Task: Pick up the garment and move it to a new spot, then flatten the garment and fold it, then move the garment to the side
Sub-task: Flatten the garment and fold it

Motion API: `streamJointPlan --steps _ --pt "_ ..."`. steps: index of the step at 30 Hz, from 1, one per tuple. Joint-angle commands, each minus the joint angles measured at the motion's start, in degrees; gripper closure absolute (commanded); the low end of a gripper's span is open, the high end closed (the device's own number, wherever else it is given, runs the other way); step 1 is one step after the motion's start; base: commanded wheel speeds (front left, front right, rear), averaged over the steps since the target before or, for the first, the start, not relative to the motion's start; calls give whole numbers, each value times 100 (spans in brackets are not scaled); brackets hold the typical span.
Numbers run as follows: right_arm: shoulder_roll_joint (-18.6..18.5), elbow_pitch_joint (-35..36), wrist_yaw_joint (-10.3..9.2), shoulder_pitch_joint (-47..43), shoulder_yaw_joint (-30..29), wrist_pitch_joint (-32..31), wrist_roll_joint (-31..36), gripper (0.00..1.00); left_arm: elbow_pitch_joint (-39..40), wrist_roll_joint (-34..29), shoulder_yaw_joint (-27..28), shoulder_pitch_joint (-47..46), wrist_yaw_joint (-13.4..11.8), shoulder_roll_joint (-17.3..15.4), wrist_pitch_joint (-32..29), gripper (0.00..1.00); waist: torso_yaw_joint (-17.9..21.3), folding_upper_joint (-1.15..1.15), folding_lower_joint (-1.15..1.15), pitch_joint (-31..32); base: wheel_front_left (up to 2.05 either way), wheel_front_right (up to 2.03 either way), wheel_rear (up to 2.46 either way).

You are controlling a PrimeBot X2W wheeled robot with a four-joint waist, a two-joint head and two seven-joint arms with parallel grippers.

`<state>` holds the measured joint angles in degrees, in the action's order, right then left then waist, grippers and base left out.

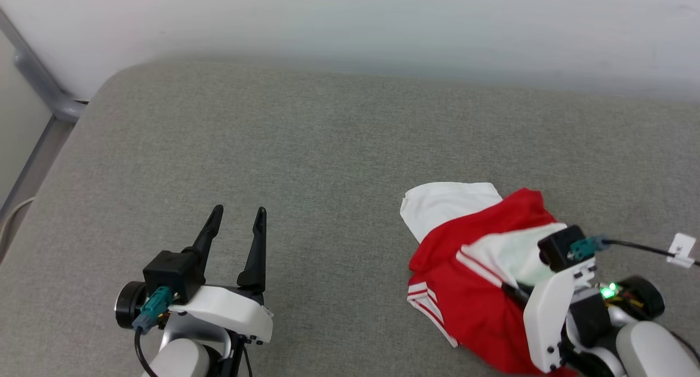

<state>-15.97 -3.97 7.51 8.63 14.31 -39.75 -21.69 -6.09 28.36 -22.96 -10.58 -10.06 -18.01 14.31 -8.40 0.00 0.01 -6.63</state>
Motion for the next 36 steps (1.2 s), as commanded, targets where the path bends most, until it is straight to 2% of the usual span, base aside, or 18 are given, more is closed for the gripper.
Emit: streamJointPlan --steps 1,7,12,15,19,23,24,25,26,27,36 --pt "-58 125 -5 201 -30 177 53 100 -21 -18 18 -29 7 17 32 0 58 0 -1 12 0 0 0" --pt "-116 501 -5 458 -426 611 295 100 -22 -22 31 -43 25 33 49 0 277 0 -1 51 0 0 0" --pt "-4 627 -5 224 -1246 651 527 100 -25 -14 45 -66 45 9 59 0 441 0 -1 13 0 0 0" --pt "185 441 -5 -100 -1885 743 535 100 -35 -3 50 -82 49 27 61 0 497 0 -1 -21 0 0 0" --pt "612 44 -5 -577 -2747 1023 529 100 -82 26 38 -74 76 43 66 0 549 0 -1 -50 0 0 0" --pt "1004 -423 -6 -850 -3371 1366 496 100 -115 32 21 -60 64 47 60 0 591 0 -1 -72 0 0 0" --pt "1063 -540 -6 -892 -3470 1444 489 90 -118 37 23 -56 60 43 58 0 600 0 -1 -76 0 0 0" --pt "1108 -644 -6 -912 -3531 1523 527 74 -126 43 22 -51 59 36 58 0 609 0 -1 -79 0 0 0" --pt "1153 -740 -6 -895 -3548 1589 515 51 -132 49 26 -47 57 29 57 0 618 0 -1 -83 0 0 0" --pt "1193 -786 -6 -842 -3564 1712 468 0 -138 55 30 -42 52 23 53 0 628 0 -1 -82 0 0 0" --pt "1286 -478 -5 -588 -3496 3312 721 0 -207 95 -18 23 53 15 24 0 585 0 -1 74 0 0 0"
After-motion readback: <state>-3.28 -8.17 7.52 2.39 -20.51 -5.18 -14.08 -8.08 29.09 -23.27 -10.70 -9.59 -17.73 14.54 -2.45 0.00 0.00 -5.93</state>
